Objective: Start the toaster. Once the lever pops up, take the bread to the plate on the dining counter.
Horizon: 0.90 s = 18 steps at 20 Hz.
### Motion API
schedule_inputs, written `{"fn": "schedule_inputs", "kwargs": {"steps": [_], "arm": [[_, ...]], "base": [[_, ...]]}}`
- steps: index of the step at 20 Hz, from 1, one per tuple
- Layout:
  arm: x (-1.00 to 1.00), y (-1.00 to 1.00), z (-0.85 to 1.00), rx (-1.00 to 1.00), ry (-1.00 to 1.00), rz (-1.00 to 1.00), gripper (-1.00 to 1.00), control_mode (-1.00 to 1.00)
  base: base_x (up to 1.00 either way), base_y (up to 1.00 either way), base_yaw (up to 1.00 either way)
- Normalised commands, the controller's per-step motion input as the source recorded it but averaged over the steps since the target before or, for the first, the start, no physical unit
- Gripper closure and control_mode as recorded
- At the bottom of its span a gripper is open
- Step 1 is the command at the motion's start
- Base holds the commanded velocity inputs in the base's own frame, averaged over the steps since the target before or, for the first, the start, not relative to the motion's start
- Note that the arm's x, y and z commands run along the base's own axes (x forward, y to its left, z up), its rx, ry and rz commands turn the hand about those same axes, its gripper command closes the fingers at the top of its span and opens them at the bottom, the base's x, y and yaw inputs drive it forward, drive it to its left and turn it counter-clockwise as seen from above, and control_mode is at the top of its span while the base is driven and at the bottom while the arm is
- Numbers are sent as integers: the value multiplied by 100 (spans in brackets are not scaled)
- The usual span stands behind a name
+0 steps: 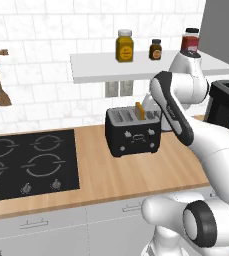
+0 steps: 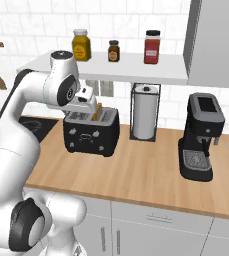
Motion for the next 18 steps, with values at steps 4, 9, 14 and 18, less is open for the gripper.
{"fn": "schedule_inputs", "kwargs": {"steps": [4,9,14,18], "arm": [[-13,-9,-7,0,0,0,-100,-100],[-7,-30,-33,0,0,0,-100,-100],[0,-11,-43,0,0,0,-100,-100],[11,-3,-46,0,0,0,100,-100]], "base": [[0,0,0],[0,0,0],[0,0,0],[0,0,0]]}}
